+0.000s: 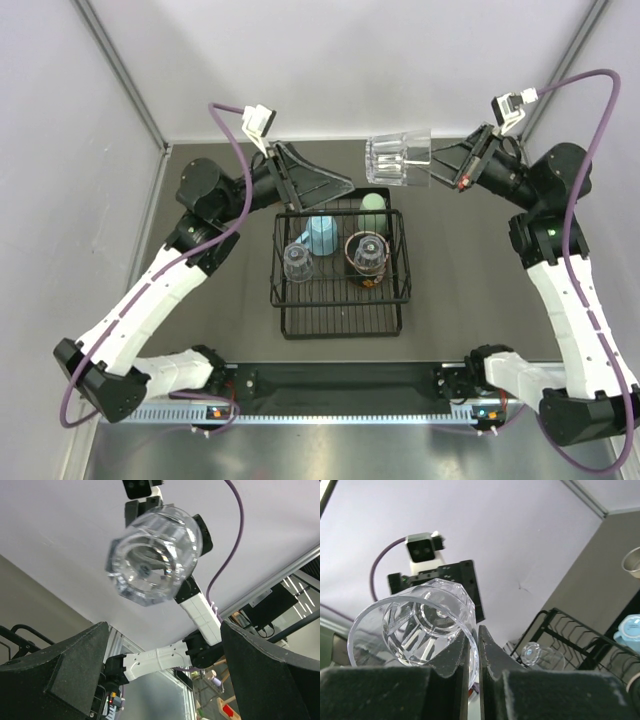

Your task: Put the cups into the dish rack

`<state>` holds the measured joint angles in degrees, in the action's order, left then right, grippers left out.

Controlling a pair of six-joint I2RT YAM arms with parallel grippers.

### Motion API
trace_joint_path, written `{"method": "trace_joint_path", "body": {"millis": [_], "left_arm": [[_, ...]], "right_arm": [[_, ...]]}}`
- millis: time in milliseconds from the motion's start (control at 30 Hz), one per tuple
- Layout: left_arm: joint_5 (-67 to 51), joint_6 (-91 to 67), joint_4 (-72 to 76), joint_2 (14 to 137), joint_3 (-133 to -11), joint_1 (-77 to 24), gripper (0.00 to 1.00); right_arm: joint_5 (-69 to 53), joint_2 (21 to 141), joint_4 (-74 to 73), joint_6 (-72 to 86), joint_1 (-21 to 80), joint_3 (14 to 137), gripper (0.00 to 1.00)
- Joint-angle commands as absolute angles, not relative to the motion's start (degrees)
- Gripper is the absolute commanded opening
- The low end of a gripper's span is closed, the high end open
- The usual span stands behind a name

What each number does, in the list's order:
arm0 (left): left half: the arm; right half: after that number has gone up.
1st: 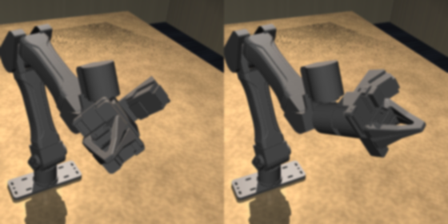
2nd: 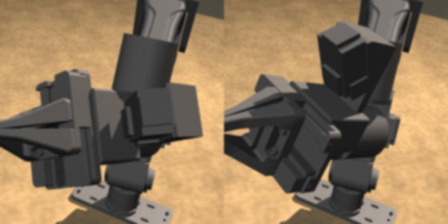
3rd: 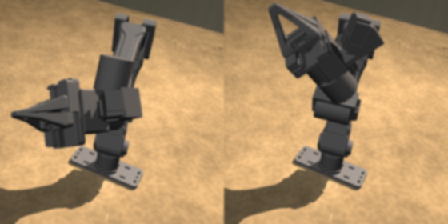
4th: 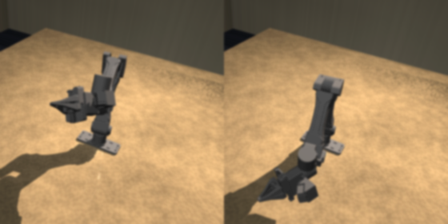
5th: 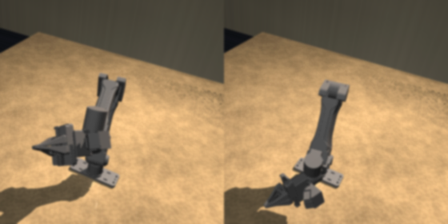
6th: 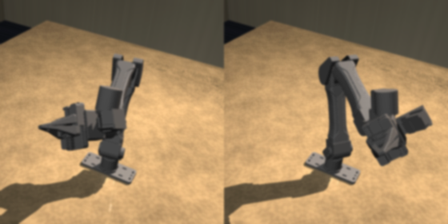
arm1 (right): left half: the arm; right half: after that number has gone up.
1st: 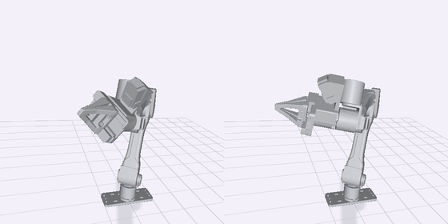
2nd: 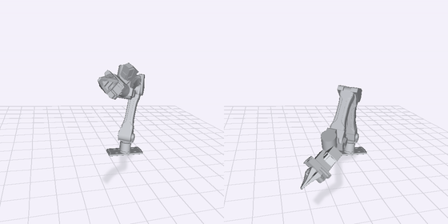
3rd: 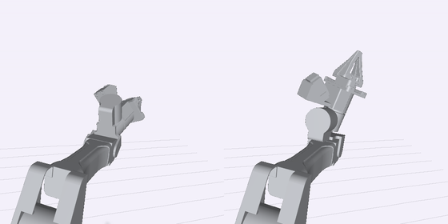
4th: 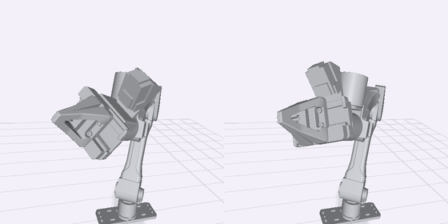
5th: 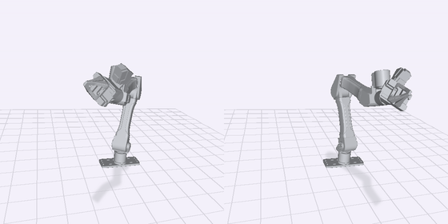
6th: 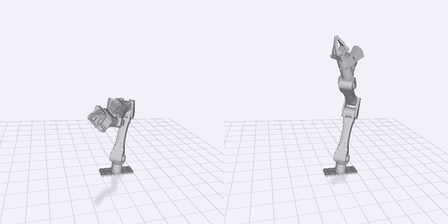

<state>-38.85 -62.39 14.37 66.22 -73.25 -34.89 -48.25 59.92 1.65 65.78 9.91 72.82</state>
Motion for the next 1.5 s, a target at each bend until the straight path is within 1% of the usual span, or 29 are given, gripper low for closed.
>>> {"method": "trace_joint_path", "body": {"millis": [0,167,567,633,733,833,867,967,1000,1033,1067,1100,1133,1167,1200,1233,1267,1300,1333,1367,1400,1433,1467], "left_arm": [[-37.1,-59.3,17.0,66.5,-77.1,-36.5,0.98],[-36.4,-58.5,17.0,68.4,-79.1,-39.0,0.98],[-35.2,-57.6,18.4,69.0,-79.9,-40.0,0.98],[-35.2,-57.7,18.3,69.4,-80.6,-40.1,0.97],[-36.7,-58.1,18.3,70.1,-81.5,-40.1,0.88],[-37.3,-58.4,18.3,70.0,-81.2,-40.1,0.73],[-37.7,-58.4,18.3,69.9,-81.1,-40.0,0.63],[-38.6,-59.2,17.9,70.0,-81.1,-40.0,0.51],[-39.2,-59.4,18.1,70.2,-81.2,-40.0,0.42],[-39.7,-59.8,18.2,70.5,-81.2,-40.1,0.31],[-40.1,-59.9,18.4,70.5,-81.2,-40.0,0.15],[-39.8,-59.8,18.0,70.4,-81.3,-40.1,0.0],[-39.5,-59.2,17.7,70.2,-81.4,-40.0,0.0],[-39.1,-58.5,17.2,70.1,-81.4,-39.9,0.0],[-38.3,-57.3,13.2,69.9,-82.6,-39.9,0.0],[-36.3,-54.1,10.5,69.9,-83.7,-39.9,0.0],[-35.0,-52.1,7.6,70.0,-85.2,-39.8,0.0],[-33.8,-49.9,3.3,71.0,-89.2,-39.7,0.0],[-29.7,-45.7,-5.3,71.6,-91.6,-39.5,0.0],[-27.4,-43.4,-10.2,72.3,-96.4,-39.3,0.0],[-24.9,-41.6,-14.1,73.6,-98.7,-39.2,0.0],[-21.6,-38.5,-21.1,74.3,-100.8,-39.0,0.0],[-14.9,-37.5,-24.0,74.6,-104.1,-39.0,0.0]], "right_arm": [[-49.7,57.5,7.8,69.3,11.0,73.5,0.0],[-48.9,57.2,7.0,69.6,13.4,73.7,0.0],[-48.7,58.3,5.8,68.9,17.3,73.8,0.0],[-48.8,58.8,5.3,68.4,18.3,73.8,0.0],[-48.5,59.3,5.7,68.3,18.7,73.7,0.0],[-48.4,59.9,6.3,68.5,18.7,73.9,0.0],[-48.3,59.9,6.5,68.5,18.7,74.0,0.0],[-47.7,60.2,6.8,68.6,18.7,73.7,0.0],[-47.7,60.4,7.4,69.1,18.7,73.6,0.0],[-47.7,60.6,7.6,69.3,18.7,73.5,0.0],[-47.7,60.7,7.6,69.3,18.7,73.7,0.01],[-47.5,61.0,7.0,68.5,18.7,73.9,0.08],[-47.2,61.1,4.6,67.5,18.7,74.7,0.34],[-46.8,61.2,4.6,66.5,18.7,75.1,0.43],[-46.0,61.3,1.1,64.1,18.6,75.8,0.5],[-45.5,61.5,-2.0,62.7,18.5,76.5,0.62],[-44.7,61.4,-4.9,61.3,18.1,77.7,0.68],[-42.9,61.3,-11.3,58.1,17.2,78.3,0.72],[-41.8,61.2,-14.3,56.4,16.6,78.7,0.76],[-40.5,61.0,-17.5,54.5,16.2,79.9,0.77],[-36.5,60.8,-26.4,50.5,15.0,80.6,0.77],[-34.0,60.8,-30.8,48.4,14.4,82.4,0.77],[-31.2,60.7,-35.9,46.4,13.9,83.4,0.77]]}}
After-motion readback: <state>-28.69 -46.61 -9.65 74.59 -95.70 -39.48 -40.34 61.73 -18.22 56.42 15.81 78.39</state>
